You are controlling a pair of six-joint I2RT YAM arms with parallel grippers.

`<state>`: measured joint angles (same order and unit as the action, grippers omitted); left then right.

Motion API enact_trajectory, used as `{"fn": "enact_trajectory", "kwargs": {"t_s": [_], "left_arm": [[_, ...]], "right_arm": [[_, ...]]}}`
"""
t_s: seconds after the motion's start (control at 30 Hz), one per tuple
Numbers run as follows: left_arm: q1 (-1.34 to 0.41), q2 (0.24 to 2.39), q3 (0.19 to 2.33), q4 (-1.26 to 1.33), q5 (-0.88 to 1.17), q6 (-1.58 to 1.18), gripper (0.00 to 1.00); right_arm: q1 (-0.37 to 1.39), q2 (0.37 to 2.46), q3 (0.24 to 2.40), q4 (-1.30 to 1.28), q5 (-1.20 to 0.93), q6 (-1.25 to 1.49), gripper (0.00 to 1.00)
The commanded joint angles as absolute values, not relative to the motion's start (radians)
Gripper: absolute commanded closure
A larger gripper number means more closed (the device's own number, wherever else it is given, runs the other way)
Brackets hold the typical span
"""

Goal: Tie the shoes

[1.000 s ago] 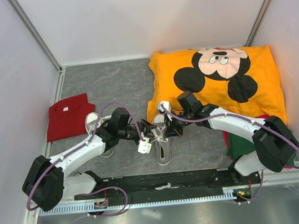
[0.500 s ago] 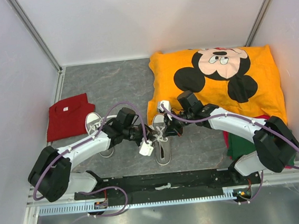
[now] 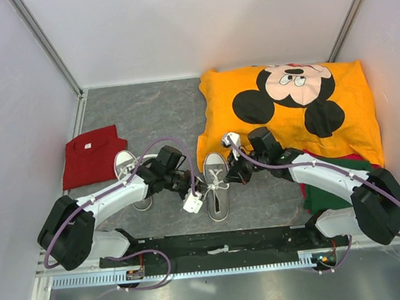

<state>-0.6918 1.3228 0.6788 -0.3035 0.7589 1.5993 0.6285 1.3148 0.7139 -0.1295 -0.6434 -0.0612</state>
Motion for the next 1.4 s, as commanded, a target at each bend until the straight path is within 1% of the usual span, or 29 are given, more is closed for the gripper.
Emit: {"fn": "enact_trajectory", "kwargs": {"t_s": [0.0,0.17,0.33,0.57,0.6,0.63,0.7,0.8,0.83,0.9,1.1,1.17,1.23,1.27,1.33,1.37], "left_arm": [[-0.696,1.307,0.678,-0.341,0.808,1.647,0.94],[-0.696,1.305,0.672,-0.341,0.811,1.644,0.95],[-0.696,1.299,0.664,-0.342,0.815,1.646,0.96],[-0.696,1.302,0.660,-0.339,0.807,1.640,0.96],[-0.696,1.301,0.661,-0.333,0.807,1.631,0.93],[-0.696,1.299,0.663,-0.319,0.798,1.600,0.88],[-0.689,1.293,0.664,-0.310,0.789,1.565,0.87],[-0.667,1.254,0.651,-0.290,0.767,1.505,0.68],[-0.658,1.238,0.647,-0.288,0.767,1.455,0.60],[-0.635,1.180,0.629,-0.288,0.767,1.407,0.57],[-0.615,1.060,0.586,-0.336,0.762,1.235,0.54],[-0.617,1.037,0.577,-0.342,0.776,1.172,0.49],[-0.617,1.040,0.577,-0.342,0.778,1.111,0.44],[-0.617,1.051,0.581,-0.342,0.776,1.095,0.43],[-0.617,1.063,0.597,-0.342,0.791,1.060,0.42],[-0.618,1.077,0.600,-0.342,0.796,1.052,0.42]], "right_arm": [[0.612,1.253,0.663,-0.008,-0.534,0.177,1.00],[0.600,1.227,0.618,0.064,-0.463,0.333,1.00],[0.571,1.229,0.603,0.081,-0.399,0.457,1.00],[0.566,1.224,0.581,0.104,-0.435,0.517,1.00],[0.565,1.224,0.578,0.110,-0.448,0.506,1.00],[0.566,1.224,0.577,0.115,-0.462,0.502,1.00],[0.566,1.226,0.575,0.109,-0.465,0.482,1.00],[0.568,1.226,0.571,0.112,-0.485,0.463,1.00],[0.568,1.224,0.568,0.115,-0.492,0.462,1.00],[0.568,1.221,0.565,0.121,-0.514,0.453,1.00],[0.592,1.206,0.569,0.077,-0.540,0.324,1.00],[0.607,1.203,0.574,0.046,-0.546,0.267,0.99],[0.620,1.206,0.589,0.002,-0.546,0.221,0.93],[0.636,1.209,0.597,-0.035,-0.546,0.174,0.88],[0.647,1.216,0.613,-0.087,-0.545,0.126,0.83],[0.655,1.219,0.620,-0.110,-0.542,0.074,0.73]]}}
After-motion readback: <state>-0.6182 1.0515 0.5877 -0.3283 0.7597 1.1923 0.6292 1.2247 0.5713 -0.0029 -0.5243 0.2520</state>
